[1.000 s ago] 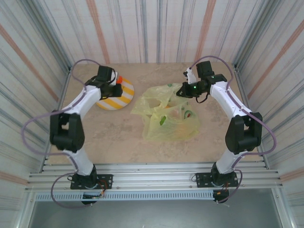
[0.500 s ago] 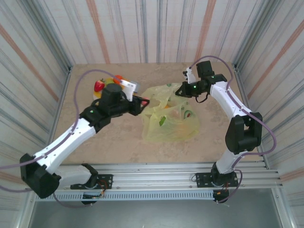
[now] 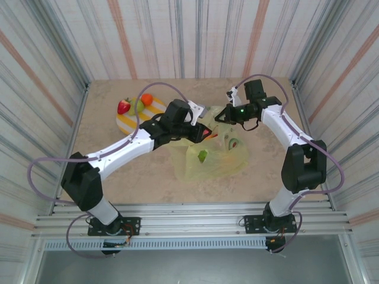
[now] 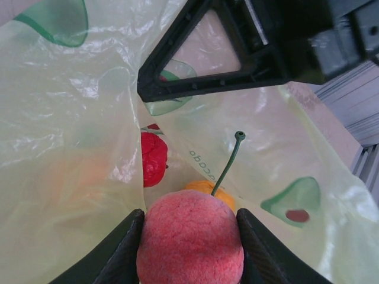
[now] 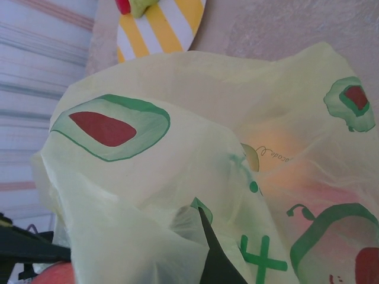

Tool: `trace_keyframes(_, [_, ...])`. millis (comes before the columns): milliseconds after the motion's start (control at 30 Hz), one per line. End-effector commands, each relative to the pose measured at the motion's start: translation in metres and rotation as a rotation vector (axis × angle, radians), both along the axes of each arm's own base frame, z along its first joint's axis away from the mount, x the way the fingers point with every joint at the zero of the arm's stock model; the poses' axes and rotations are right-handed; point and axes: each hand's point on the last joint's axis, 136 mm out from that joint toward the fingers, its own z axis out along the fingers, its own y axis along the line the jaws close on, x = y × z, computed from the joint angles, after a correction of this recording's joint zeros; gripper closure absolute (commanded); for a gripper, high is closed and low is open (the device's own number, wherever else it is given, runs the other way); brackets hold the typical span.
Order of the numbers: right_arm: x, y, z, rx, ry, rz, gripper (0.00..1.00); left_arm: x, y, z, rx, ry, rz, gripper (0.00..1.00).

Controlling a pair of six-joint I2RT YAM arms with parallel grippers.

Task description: Place the fruits into the plastic bag

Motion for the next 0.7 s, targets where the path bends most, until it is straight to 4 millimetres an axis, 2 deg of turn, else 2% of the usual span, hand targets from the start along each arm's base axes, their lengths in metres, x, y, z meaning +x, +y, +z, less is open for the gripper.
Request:
trace_keyframes(0, [-0.008,0.004,0.015,0.03,-0.026,0.013,1.0,-0.001,-0.01,-0.006,0.016,0.003,-0.054,0.58])
trace_keyframes(200, [-0.004,0.002,0.02,0.049,-0.034,0.0,1.0,-0.014,-0.021,-0.048,0.072,0.078,-0.106,0.57])
trace_keyframes(333, [-0.003,0.004,0.02,0.07,-0.03,0.0,1.0,-0.016,-0.024,-0.072,0.112,0.122,-0.107,0.56])
trace_keyframes(500, [-0.003,0.002,0.014,0.064,-0.016,-0.01,1.0,-0.011,-0.026,-0.092,0.154,0.139,-0.093,0.54])
trace_keyframes(667, [-0.006,0.0,0.012,0.061,-0.015,-0.011,1.0,0.006,-0.01,-0.116,0.25,0.147,0.033,0.54])
